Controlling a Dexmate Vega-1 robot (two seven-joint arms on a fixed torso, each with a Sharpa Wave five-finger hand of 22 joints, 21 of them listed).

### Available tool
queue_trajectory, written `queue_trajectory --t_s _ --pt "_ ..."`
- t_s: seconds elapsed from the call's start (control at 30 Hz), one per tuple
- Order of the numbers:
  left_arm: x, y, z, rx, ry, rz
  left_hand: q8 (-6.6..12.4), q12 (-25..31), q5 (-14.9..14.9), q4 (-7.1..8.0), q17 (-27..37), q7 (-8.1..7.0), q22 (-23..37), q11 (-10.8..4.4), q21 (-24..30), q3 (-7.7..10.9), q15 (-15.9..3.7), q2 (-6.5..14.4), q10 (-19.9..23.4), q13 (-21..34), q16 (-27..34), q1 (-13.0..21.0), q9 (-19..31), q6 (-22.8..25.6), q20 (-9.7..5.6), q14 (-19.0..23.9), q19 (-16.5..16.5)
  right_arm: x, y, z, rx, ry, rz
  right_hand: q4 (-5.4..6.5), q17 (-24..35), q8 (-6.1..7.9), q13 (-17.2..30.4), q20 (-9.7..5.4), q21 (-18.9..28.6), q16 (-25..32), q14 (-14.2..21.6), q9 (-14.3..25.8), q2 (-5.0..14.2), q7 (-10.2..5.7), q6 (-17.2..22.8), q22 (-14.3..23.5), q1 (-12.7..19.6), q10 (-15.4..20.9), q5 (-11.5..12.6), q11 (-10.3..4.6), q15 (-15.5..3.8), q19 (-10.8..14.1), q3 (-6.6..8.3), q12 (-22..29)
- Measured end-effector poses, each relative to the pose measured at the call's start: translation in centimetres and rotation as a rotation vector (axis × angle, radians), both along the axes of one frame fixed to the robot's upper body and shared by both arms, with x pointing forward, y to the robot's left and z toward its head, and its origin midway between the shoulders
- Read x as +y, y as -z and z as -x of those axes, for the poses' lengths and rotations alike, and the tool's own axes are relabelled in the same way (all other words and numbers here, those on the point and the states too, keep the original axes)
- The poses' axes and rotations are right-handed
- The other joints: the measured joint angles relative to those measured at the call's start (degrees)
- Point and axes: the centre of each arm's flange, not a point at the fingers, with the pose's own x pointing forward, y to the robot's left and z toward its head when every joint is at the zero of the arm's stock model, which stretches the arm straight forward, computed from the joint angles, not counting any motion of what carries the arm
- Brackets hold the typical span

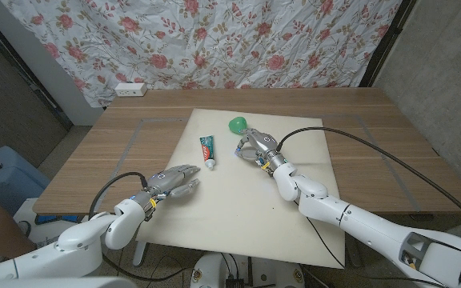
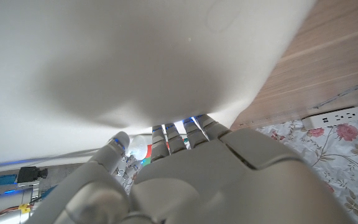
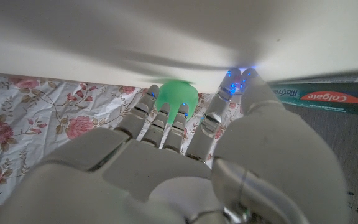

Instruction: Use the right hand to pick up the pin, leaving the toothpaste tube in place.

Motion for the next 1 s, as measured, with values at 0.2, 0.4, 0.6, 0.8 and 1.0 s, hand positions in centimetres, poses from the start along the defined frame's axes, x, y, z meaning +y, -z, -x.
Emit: queue_trajectory --t_s 0.2,0.4,0.6,0.8,1.0 --pt "0.0 0.0 -0.1 0.004 0.0 0.0 -0.01 -0.1 0.0 0.0 0.0 0.24 0.0 0.3 0.0 0.0 0.0 0.0 0.3 0.0 0.0 0.0 0.0 0.2 -0.23 0.0 0.2 -0.1 0.2 -0.1 0.003 0.002 -0.004 0.0 0.0 -0.15 0.0 0.0 0.0 0.0 0.0 -0.2 0.0 0.01 0.0 0.0 0.0 0.0 0.0 0.0 0.0 0.0 0.0 0.0" --pt "0.1 -0.1 -0.2 0.007 -0.001 -0.001 -0.02 -0.1 0.0 -0.23 0.0 0.25 0.0 0.09 0.0 0.23 -0.17 0.0 0.5 0.0 0.0 0.0 0.0 0.2 -0.23 0.2 0.2 -0.1 0.4 -0.2 0.006 0.005 -0.012 0.0 0.0 -0.22 0.0 0.0 0.0 0.0 0.0 -0.3 0.0 0.02 0.0 0.0 0.0 0.2 0.0 -0.21 0.0 0.0 0.0 0.0" --pt "0.1 -0.1 -0.4 0.01 0.0 -0.001 -0.07 -0.1 0.0 -0.23 0.0 0.04 0.0 0.2 0.2 0.23 0.11 0.0 0.6 0.0 -0.2 0.0 0.0 0.8 -0.23 0.5 0.2 -0.2 0.7 -0.4 0.013 0.005 -0.025 0.0 0.0 -0.31 0.0 -0.24 0.0 0.0 0.0 -0.3 0.24 0.02 0.0 0.0 0.2 0.2 -0.2 -0.21 0.0 0.2 0.0 0.0" --pt "0.1 -0.1 -0.4 0.015 -0.001 0.0 -0.19 0.3 0.0 -0.41 0.0 0.32 0.0 0.08 0.2 0.41 0.12 -0.2 1.1 0.0 -0.2 0.2 0.0 1.1 -0.22 0.5 0.2 -0.3 0.9 -0.6 0.019 0.003 -0.037 0.0 0.0 -0.43 0.0 -0.31 0.0 0.0 0.3 -0.3 0.24 0.0 0.0 0.0 0.2 0.2 -0.2 -0.21 0.31 0.3 0.0 0.0" --pt "0.2 -0.1 -0.5 0.02 -0.001 0.003 0.02 0.3 0.0 -0.64 -0.1 0.28 0.0 0.08 0.2 0.64 -0.18 0.2 1.1 0.0 -0.2 0.5 0.0 1.4 -0.22 0.8 0.2 -0.5 1.2 -0.8 0.026 -0.005 -0.057 0.0 0.0 -0.58 0.0 0.09 0.0 0.0 0.3 -0.3 0.25 -0.2 0.0 0.0 0.2 0.4 -0.2 -0.44 0.31 0.7 0.0 0.0"
